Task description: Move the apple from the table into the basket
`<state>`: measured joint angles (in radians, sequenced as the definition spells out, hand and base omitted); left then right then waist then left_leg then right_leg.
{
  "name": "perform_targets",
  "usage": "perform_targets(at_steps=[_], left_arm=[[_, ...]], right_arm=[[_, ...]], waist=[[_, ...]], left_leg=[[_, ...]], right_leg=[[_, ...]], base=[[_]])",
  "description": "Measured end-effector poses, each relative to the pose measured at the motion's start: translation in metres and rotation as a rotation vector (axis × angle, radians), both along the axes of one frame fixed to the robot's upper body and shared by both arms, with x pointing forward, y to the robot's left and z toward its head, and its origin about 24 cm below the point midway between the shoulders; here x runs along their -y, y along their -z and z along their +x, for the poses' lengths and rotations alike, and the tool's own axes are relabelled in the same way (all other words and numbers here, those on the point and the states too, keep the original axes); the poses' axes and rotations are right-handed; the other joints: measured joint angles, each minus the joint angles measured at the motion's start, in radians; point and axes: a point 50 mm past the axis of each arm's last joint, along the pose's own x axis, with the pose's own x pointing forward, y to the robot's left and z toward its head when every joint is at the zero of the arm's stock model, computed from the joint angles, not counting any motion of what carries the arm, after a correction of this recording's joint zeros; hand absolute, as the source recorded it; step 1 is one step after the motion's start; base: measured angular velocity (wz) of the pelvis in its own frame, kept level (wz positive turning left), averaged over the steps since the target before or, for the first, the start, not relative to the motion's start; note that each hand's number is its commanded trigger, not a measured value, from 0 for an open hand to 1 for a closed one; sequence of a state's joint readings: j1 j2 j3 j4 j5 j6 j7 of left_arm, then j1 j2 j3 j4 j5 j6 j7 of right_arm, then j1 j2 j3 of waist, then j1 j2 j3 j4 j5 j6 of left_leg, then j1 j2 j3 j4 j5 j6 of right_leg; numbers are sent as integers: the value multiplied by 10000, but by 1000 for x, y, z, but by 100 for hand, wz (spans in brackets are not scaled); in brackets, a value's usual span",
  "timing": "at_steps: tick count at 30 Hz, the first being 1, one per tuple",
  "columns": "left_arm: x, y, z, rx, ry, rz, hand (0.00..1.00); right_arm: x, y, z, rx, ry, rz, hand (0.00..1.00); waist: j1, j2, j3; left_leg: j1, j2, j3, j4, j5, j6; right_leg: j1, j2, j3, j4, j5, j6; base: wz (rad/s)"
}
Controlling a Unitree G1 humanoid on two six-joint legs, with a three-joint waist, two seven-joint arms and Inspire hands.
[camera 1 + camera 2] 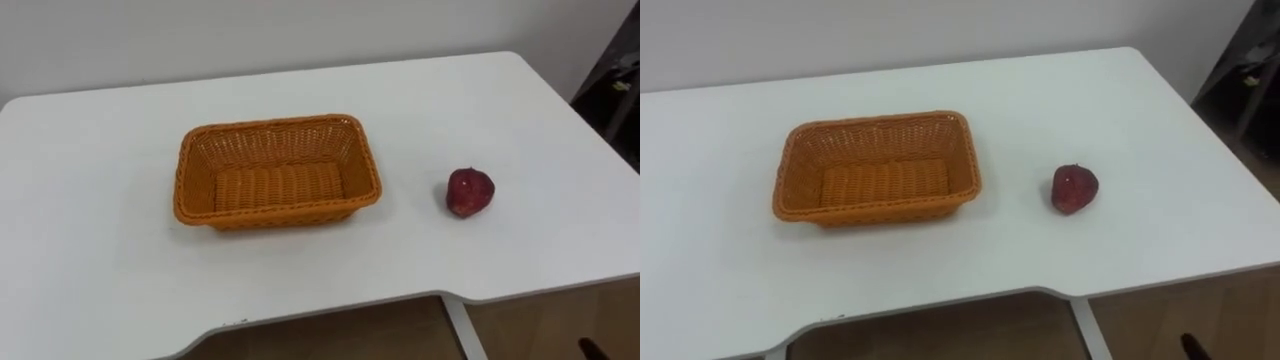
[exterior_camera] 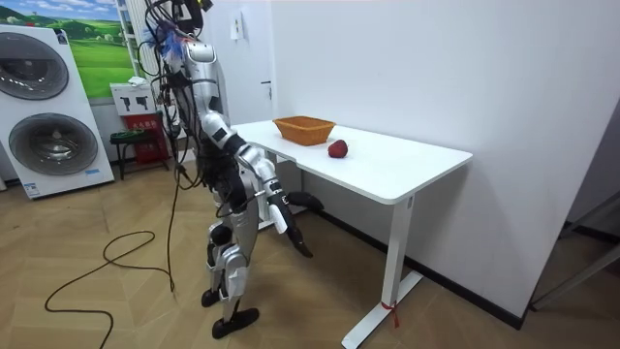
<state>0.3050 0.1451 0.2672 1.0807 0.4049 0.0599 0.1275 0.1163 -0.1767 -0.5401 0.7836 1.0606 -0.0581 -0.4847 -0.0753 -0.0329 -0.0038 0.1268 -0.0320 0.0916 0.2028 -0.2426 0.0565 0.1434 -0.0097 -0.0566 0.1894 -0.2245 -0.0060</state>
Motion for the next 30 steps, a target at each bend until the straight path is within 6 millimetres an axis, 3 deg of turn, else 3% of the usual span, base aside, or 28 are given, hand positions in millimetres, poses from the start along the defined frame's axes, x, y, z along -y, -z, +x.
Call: perform_targets(at_steps=[4, 7, 9, 12, 15, 22, 30], left_arm=[[0, 0, 4, 141, 63, 25, 0], [0, -1, 12, 359, 254, 29, 0], [0, -1, 10, 266, 251, -2, 0], [3, 0, 11, 202, 556, -67, 0], [4, 1, 11, 157, 606, -104, 0], [10, 2, 14, 100, 1170, -297, 0], [9, 2, 32, 292, 1934, -513, 0]], right_arm=[[12, -20, 19, -28, 242, -840, 0], [22, -54, 44, 334, -38, -2279, 0], [30, -87, 64, 445, -470, -4015, 0], [31, -121, 83, 827, -693, -5737, 0], [27, -142, 92, 1129, -1011, -6895, 0], [10, -156, 111, 982, -2882, -8799, 0], [-32, -164, 145, 1919, -7441, -10334, 0]], waist=[[-56, 17, 4], [-30, 8, 10], [-13, 2, 19], [60, -40, 22], [269, -72, 50], [501, -124, 78], [688, -195, 84]], left_leg=[[-43, -15, 18, 18, 0, 0], [-163, -8, -13, 30, 9, 6], [-198, -6, -28, 17, 11, 8], [-265, -13, -84, 51, 12, 6], [-309, -14, -94, 107, 17, -2], [-358, 18, -105, 60, 21, -2], [-396, 38, -127, 96, 24, -6]], right_leg=[[-26, -5, -1, 39, 0, 0], [-204, 1, 47, 161, -1, 1], [-224, 1, 43, 160, 0, 1], [-249, 3, -3, 141, 1, 1], [-326, 11, -10, 122, 2, 0], [-409, -1, -23, 138, 2, 1], [-405, -35, -167, 121, 3, 1]], base=[[0], [-3], [0], [6], [1], [0], [2]])
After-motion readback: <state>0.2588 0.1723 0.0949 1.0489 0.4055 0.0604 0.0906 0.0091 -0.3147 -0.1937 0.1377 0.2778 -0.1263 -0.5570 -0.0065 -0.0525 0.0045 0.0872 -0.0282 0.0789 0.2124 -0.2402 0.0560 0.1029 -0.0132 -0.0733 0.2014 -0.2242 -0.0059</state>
